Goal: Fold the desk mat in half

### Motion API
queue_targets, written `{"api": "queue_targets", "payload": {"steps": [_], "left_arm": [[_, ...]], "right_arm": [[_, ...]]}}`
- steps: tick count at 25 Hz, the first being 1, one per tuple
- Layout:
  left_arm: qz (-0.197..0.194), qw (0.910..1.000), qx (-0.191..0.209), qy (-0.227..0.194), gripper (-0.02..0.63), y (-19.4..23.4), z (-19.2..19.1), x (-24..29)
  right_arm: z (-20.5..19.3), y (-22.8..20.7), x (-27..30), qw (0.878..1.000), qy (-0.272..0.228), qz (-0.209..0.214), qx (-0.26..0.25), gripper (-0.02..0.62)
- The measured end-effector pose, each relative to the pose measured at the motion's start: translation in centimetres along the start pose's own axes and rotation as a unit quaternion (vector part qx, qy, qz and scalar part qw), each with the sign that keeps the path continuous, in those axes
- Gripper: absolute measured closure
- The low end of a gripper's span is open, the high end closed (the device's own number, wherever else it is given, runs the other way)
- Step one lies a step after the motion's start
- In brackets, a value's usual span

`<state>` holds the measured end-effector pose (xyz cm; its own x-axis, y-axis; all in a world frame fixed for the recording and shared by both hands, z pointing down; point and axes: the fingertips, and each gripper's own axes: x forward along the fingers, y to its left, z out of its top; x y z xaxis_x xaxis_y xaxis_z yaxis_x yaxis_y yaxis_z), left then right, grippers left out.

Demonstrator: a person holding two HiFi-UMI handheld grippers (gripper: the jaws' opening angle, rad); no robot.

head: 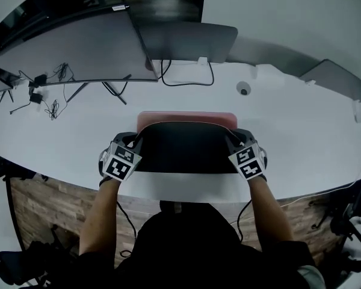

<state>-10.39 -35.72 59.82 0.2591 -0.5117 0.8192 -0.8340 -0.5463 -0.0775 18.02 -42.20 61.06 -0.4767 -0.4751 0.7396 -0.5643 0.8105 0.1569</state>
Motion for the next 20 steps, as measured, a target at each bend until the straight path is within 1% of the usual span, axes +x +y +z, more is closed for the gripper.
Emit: {"api": "queue_targets", "payload": {"steps": [4, 9, 16, 20], "left_arm": [[0.004, 0.9994, -0.028, 0.018, 0.580, 0.9, -0.3, 1.6], [0.011, 0.9983, -0.042, 0.039, 0.580, 1.7, -0.6, 3.4], [0.020, 0.9959, -0.074, 0.048, 0.580, 2.7, -0.4, 5.2], [0.025, 0.9949, -0.081, 0.055, 0.580, 3.2, -0.7, 6.1]], "right_arm": [[0.0, -0.8, 2.0, 1.000, 0.004, 0.018, 0.001, 0.538], [0.2, -1.7, 3.9, 0.999, 0.009, 0.033, 0.011, 0.537], [0.4, -3.0, 5.4, 0.999, 0.009, 0.041, 0.021, 0.537], [0.7, -3.6, 6.1, 0.999, 0.007, 0.047, 0.023, 0.535]]}}
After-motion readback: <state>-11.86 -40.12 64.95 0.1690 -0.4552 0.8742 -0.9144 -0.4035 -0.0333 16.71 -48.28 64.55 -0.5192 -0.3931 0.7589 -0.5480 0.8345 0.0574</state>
